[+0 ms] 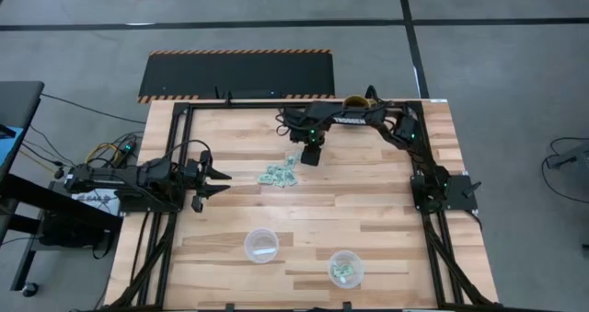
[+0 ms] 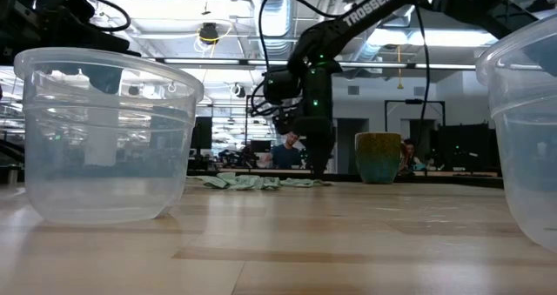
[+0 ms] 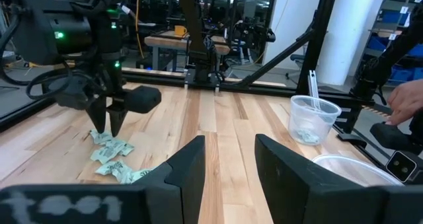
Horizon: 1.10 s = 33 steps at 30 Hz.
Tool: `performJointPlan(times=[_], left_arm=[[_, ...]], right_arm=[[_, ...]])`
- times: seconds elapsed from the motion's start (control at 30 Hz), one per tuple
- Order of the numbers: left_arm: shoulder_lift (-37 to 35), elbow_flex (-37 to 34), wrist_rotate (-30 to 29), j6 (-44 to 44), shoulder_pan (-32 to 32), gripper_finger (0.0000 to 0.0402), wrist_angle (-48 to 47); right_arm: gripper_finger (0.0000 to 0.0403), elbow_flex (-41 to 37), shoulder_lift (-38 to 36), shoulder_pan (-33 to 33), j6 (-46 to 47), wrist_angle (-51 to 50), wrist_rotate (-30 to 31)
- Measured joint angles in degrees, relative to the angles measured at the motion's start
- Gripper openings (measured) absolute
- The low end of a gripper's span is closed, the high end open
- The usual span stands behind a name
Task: Pick and place items into bin
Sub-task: Put the stevia packet into the right transparent bin
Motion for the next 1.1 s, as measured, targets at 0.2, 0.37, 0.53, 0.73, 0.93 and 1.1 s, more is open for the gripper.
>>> performJointPlan(times=[0.2,0.37,0.53,0.73,0.93,1.1], left_arm=[[0.0,0.0,-0.01,0.15,0.0,0.0121,0.0],[0.0,0.0,0.0,0.15,-0.01,0.0121,0.01],[0.02,0.0,-0.04,0.15,0.0,0.0121,0.02],[0.07,0.0,-0.02,0.15,0.0,0.0121,0.01],[0.07,0.0,0.01,0.17,-0.02,0.0121,0.0],[0.07,0.0,0.01,0.16,-0.01,0.0121,0.0]], right_arm=[[0.0123,0.0,0.0,-0.08,0.03,0.74,0.23],[0.0123,-0.01,1.87,-0.15,0.97,-0.66,1.29],[0.0123,0.37,3.52,-0.01,2.0,-1.71,1.21],[0.0118,0.26,3.59,-0.01,2.51,-1.76,1.23],[0.0078,0.24,3.72,-0.01,3.09,-2.25,1.12],[0.0028,0.44,3.79,0.31,3.09,-3.21,1.12]])
